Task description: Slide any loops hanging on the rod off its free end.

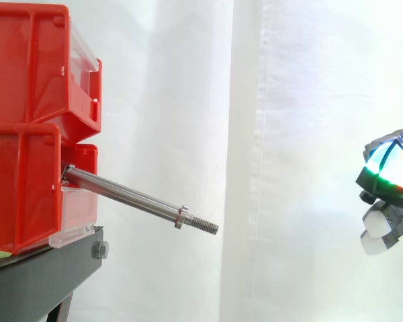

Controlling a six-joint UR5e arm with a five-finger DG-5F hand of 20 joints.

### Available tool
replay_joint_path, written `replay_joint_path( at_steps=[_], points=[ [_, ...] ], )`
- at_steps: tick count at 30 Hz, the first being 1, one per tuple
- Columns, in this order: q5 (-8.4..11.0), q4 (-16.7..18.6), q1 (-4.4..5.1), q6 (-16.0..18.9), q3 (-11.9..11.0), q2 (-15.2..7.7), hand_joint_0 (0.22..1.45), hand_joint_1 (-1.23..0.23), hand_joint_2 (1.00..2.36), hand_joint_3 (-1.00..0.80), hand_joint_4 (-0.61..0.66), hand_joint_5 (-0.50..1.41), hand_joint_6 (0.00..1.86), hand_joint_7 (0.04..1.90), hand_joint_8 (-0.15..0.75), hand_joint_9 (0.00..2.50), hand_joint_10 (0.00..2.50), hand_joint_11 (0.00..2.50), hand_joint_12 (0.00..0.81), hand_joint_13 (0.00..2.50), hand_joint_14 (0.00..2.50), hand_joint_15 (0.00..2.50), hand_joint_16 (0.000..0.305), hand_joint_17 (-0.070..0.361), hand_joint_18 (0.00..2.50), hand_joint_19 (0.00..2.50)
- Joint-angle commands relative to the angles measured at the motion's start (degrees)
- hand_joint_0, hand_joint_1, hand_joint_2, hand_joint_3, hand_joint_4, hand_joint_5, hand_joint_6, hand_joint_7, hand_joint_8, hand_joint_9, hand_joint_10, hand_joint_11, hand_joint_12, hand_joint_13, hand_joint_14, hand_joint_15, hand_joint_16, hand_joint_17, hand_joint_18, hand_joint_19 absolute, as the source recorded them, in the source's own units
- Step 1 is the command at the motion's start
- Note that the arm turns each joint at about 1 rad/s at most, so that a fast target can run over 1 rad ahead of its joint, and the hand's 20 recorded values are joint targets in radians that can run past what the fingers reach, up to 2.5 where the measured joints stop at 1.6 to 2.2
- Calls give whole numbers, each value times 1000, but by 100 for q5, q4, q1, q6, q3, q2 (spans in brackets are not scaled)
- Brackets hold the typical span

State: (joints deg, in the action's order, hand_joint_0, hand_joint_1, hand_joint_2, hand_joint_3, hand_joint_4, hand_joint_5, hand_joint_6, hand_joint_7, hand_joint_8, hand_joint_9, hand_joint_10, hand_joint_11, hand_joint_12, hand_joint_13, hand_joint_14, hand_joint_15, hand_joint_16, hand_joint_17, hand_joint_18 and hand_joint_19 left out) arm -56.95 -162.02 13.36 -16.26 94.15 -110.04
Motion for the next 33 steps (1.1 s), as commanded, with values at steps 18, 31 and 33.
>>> replay_joint_path(
  at_steps=[18,31,33],
  points=[
    [0,-5,0,0,-2,0,599,-820,1009,-209,-37,-78,882,1078,283,739,7,194,370,622,8,229,52,118,785,391],
    [0,-5,0,0,7,-9,600,-821,1009,-212,-39,-78,882,1077,282,739,7,195,369,618,8,232,52,117,784,390],
    [-9,-5,0,0,-2,0,600,-821,1009,-211,-41,-78,882,1077,280,739,7,191,369,618,11,232,52,117,784,390]
  ],
)
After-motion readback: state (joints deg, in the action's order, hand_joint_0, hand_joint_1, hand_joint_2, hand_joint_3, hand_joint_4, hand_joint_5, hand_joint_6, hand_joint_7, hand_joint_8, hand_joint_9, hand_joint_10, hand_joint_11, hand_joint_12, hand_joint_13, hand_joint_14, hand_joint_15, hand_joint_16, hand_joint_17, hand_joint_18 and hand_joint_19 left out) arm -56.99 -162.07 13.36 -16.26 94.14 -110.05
